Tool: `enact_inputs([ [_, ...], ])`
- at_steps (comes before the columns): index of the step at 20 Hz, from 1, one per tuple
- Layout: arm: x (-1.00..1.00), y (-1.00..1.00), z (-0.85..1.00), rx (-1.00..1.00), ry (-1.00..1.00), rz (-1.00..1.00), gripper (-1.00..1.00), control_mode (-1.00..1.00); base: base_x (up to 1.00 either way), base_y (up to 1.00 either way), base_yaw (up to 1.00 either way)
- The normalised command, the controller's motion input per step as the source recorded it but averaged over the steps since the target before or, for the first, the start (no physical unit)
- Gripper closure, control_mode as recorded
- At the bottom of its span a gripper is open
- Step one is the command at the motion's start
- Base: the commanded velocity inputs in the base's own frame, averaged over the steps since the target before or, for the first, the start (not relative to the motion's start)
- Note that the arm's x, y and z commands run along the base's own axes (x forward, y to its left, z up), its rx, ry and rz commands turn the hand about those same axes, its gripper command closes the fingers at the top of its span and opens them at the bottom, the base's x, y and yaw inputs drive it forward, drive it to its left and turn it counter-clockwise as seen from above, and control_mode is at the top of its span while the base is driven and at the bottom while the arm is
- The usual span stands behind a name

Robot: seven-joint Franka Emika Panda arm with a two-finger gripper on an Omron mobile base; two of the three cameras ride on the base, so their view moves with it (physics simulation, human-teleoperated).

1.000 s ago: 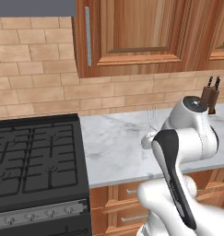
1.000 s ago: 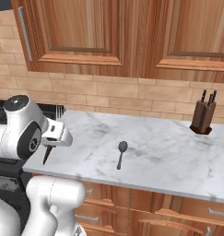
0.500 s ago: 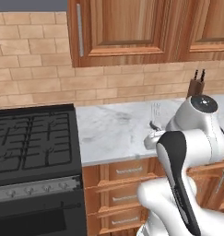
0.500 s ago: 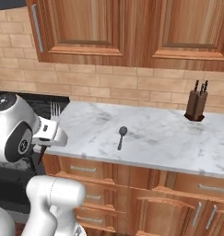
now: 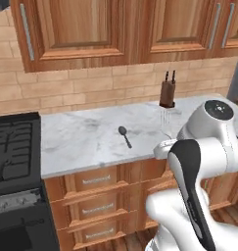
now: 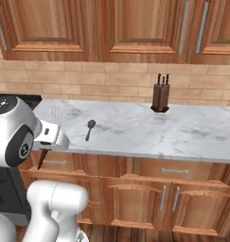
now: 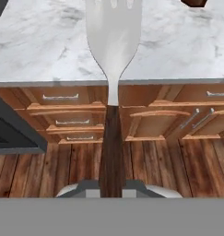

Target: Take the fork and place it on the left side of the plate. Then take the spoon and place it on the right side of the plate. Make sure they're directly next to the plate.

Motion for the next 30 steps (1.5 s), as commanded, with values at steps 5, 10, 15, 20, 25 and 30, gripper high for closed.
enact_inputs([
  [5,0.0,0.0,0.0,0.0,0.0,0.0,1.0,1.0,0.0,-0.27,-0.62],
  [10,0.0,0.0,0.0,0.0,0.0,0.0,1.0,1.0,0.0,0.0,-0.75],
  [15,0.0,0.0,0.0,0.0,0.0,0.0,1.0,1.0,0.0,0.0,-0.75],
  [20,0.0,0.0,0.0,0.0,0.0,0.0,1.0,1.0,0.02,-0.06,-0.75],
  [25,0.0,0.0,0.0,0.0,0.0,0.0,1.0,1.0,0.11,-0.25,-0.72],
  [30,0.0,0.0,0.0,0.0,0.0,0.0,1.0,1.0,0.16,-0.41,-0.67],
])
